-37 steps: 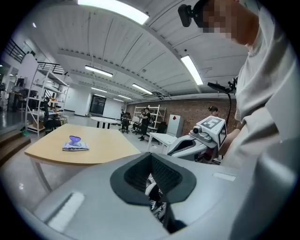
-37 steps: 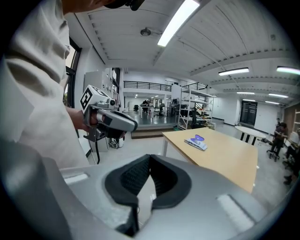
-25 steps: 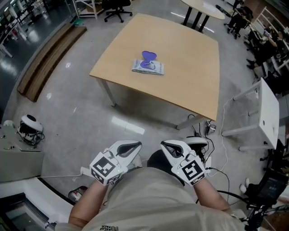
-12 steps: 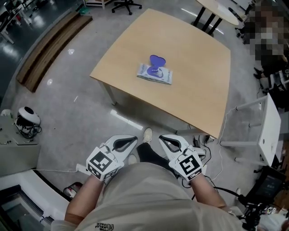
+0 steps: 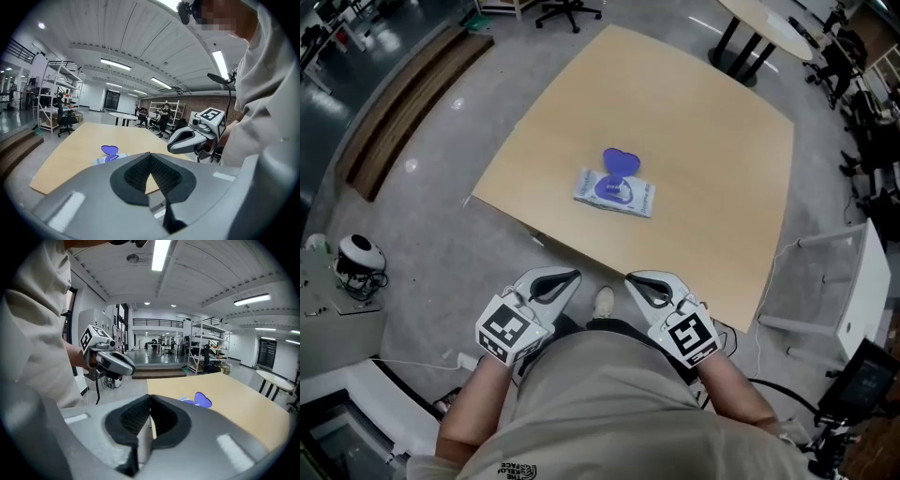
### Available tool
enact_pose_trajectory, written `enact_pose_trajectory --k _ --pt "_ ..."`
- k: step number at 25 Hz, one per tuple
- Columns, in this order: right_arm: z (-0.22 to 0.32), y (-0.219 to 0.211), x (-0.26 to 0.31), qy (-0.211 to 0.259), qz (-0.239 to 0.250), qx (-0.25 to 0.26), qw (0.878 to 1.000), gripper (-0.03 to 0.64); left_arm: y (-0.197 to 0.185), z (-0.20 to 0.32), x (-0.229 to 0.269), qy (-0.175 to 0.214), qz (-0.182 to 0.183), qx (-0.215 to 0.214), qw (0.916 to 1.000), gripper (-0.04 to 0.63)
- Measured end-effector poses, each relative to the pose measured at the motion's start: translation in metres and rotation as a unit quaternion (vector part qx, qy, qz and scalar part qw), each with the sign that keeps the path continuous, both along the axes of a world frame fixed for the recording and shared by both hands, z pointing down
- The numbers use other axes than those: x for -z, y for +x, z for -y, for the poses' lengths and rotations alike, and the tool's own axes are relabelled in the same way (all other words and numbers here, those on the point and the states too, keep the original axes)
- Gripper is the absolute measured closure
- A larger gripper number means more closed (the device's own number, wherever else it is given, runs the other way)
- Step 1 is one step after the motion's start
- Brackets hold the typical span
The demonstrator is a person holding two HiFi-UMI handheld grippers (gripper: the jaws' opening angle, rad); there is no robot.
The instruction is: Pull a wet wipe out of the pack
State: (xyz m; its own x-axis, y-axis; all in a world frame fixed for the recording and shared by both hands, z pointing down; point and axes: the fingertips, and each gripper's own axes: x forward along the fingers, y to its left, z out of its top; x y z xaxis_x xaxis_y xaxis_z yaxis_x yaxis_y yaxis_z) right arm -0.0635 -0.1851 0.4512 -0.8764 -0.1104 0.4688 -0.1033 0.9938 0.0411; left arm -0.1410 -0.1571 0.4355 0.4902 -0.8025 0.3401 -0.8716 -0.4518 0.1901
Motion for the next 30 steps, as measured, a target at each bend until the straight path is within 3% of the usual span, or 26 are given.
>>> enact_pose_trajectory --k 9,17,24,30 --pt "0.083 -0.026 -0.025 0.008 -0.028 -0.038 0.999 0.615 -0.045 0.089 -0.037 -0.032 0.014 -0.015 0.9993 0.591" --pt "0.139 -0.052 -0.063 0.006 -0.083 -0.109 0.991 0.612 -0.09 0.156 -0.105 -0.086 0.035 -0.088 0.9918 0.591" --pt "0.172 -0.062 -0.112 0.0 -0.15 -0.159 0.976 0.6 -0.109 0.199 -0.162 -0.124 0.052 -0.154 0.9788 0.591" --pt "0.183 -0.058 -0.151 -0.035 -0.187 -0.218 0.957 0.575 -0.111 0.216 -0.21 -0.163 0.064 -0.205 0.963 0.591"
